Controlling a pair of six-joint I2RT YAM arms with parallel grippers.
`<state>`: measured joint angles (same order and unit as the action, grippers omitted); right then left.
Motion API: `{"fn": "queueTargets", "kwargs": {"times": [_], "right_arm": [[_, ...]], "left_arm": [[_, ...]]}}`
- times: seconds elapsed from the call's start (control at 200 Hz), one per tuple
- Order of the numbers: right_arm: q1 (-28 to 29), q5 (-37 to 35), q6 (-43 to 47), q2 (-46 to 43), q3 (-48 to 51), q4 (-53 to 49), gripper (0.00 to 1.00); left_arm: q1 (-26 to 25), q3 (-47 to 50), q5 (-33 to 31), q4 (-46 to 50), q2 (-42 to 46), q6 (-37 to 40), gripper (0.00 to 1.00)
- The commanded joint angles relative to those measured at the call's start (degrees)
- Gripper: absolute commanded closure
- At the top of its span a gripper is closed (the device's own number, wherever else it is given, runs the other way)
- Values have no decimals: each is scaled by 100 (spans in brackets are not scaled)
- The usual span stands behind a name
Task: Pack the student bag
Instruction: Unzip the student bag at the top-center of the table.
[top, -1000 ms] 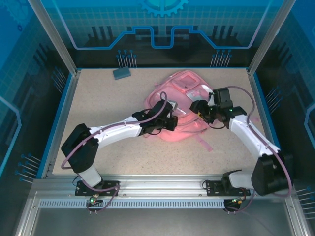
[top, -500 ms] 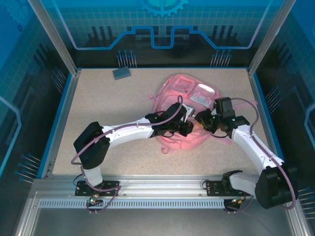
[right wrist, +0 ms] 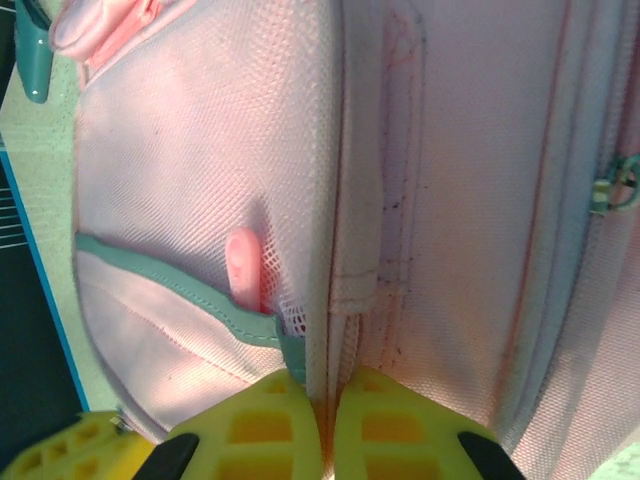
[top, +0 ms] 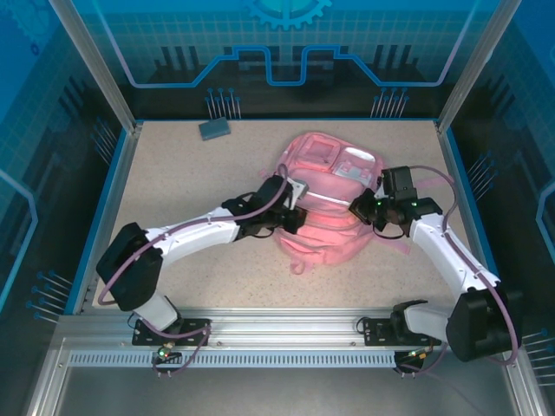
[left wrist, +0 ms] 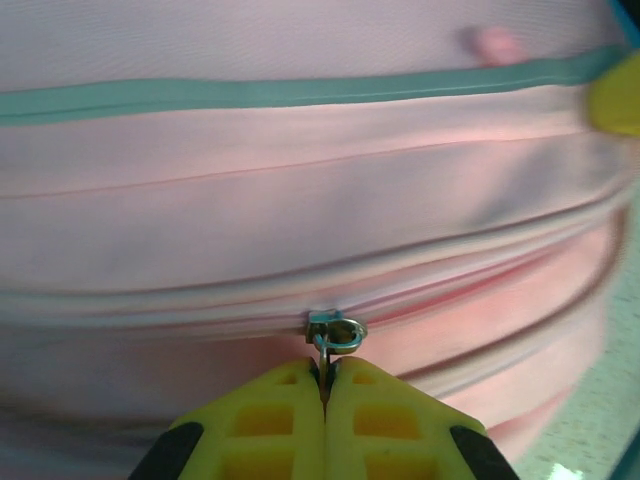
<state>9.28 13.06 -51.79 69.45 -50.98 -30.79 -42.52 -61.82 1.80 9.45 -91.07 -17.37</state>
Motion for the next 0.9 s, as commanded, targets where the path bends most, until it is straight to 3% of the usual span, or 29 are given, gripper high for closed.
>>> {"fn": "queueTargets", "kwargs": {"times": [0.0,0.125,0.205,0.275,0.35,0.515,0.665,0.895], "right_arm": [[-412,-721,578,218,-188,40,100],[-453,-142,1003,413,-376,228,91],[-435,72,1170,459,-602,-55,74],[-398,-48,1157,259,-600,-266,50],[-375,-246,1098,8,-581,-546,41],[-165,-390,670,-311,-430,-933,39],[90,-193,72,-389,-83,-618,42],[138,-604,12,-183,-162,-702,49]], "left_arm": [[414,266,-118,373,335,289,100],[497,153,89,216,210,338,100],[425,72,318,79,140,284,100],[302,26,361,33,138,321,100],[171,-43,429,24,124,356,100],[-134,-222,612,-27,32,426,100],[-272,-361,786,-134,-110,376,100],[-265,-372,312,114,-139,435,100]]}}
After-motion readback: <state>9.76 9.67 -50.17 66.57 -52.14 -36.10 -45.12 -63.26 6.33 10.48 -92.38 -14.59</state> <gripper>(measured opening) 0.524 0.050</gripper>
